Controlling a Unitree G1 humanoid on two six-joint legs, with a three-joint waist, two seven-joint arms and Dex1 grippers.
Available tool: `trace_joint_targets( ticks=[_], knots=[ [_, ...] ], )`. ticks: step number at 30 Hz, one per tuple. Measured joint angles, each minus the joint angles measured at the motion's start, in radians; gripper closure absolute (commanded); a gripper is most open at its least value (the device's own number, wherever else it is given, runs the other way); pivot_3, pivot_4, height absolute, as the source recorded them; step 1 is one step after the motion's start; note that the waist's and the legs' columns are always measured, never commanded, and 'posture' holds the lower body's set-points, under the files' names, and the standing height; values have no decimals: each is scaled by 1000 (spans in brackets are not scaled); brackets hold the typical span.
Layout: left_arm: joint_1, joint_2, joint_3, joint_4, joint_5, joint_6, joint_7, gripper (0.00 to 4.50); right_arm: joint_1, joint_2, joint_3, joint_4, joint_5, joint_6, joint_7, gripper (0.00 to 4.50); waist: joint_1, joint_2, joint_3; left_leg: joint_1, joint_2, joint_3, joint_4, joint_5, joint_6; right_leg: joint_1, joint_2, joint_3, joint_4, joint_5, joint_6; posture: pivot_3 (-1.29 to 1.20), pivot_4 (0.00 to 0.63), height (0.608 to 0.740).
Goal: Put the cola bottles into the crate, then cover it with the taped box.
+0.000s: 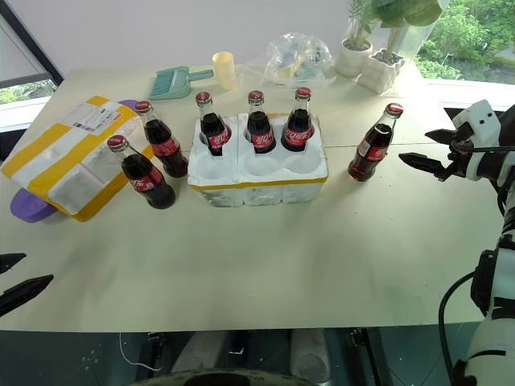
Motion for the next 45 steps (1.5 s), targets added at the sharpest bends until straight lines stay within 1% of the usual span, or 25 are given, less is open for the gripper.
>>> trace_joint_targets(
  ticks=[13,16,19,21,25,28,30,33,35,38,42,45],
  knots=[
    [-27,3,0,15,-15,32,21,50,0,0,0,0,2,29,18,0,0,0,0,0,0,0,0,0,0,0,0,0,0,0,0,0,150,740],
    [-55,3,1,12,-27,35,34,50,0,0,-1,-3,2,40,27,0,0,0,0,0,0,0,0,0,0,0,0,0,0,0,0,0,150,740],
    [-85,4,22,-20,-110,85,45,50,14,-12,-1,-37,24,94,119,0,2,0,0,0,0,0,0,0,0,0,0,0,0,0,0,0,150,740],
    [-105,23,22,-48,-133,105,50,50,28,-32,-7,-78,52,167,197,0,5,0,0,0,0,0,0,0,0,0,0,0,0,0,0,0,150,740],
    [-181,61,-35,-54,-128,105,74,50,98,-94,-52,-264,144,337,315,0,6,2,-1,0,0,0,0,0,0,0,0,0,1,0,0,0,150,740],
    [-286,68,-132,-32,-114,104,117,50,237,-124,-106,-503,248,499,359,0,7,2,-1,0,1,0,1,0,0,0,1,0,1,0,1,0,150,740],
    [-379,70,-207,2,-94,96,157,50,370,-134,-158,-679,318,599,366,0,10,3,-2,0,1,0,1,0,0,0,1,0,1,2,4,0,150,740],
    [-504,57,-329,53,-51,70,208,50,538,-132,-243,-906,417,727,341,0,17,4,-2,0,1,0,1,0,0,0,0,1,1,2,4,0,150,740],
    [-577,42,-406,86,-21,54,234,50,604,-130,-304,-1029,480,798,308,0,18,4,-2,0,1,1,1,0,0,-1,0,2,1,3,4,0,150,740],
    [-652,24,-492,118,7,37,249,50,651,-125,-387,-1184,573,880,251,0,21,3,-2,0,1,1,1,0,0,-1,1,2,1,3,4,0,150,740],
    [-710,18,-555,153,34,25,256,50,676,-112,-431,-1269,652,944,179,0,31,3,-3,0,1,1,1,0,0,0,1,2,0,3,4,0,150,740],
    [-761,-4,-602,205,63,3,265,50,693,-103,-441,-1302,686,963,142,0,37,2,-3,0,1,1,2,0,0,0,1,1,0,3,4,0,150,740]
  ],
)
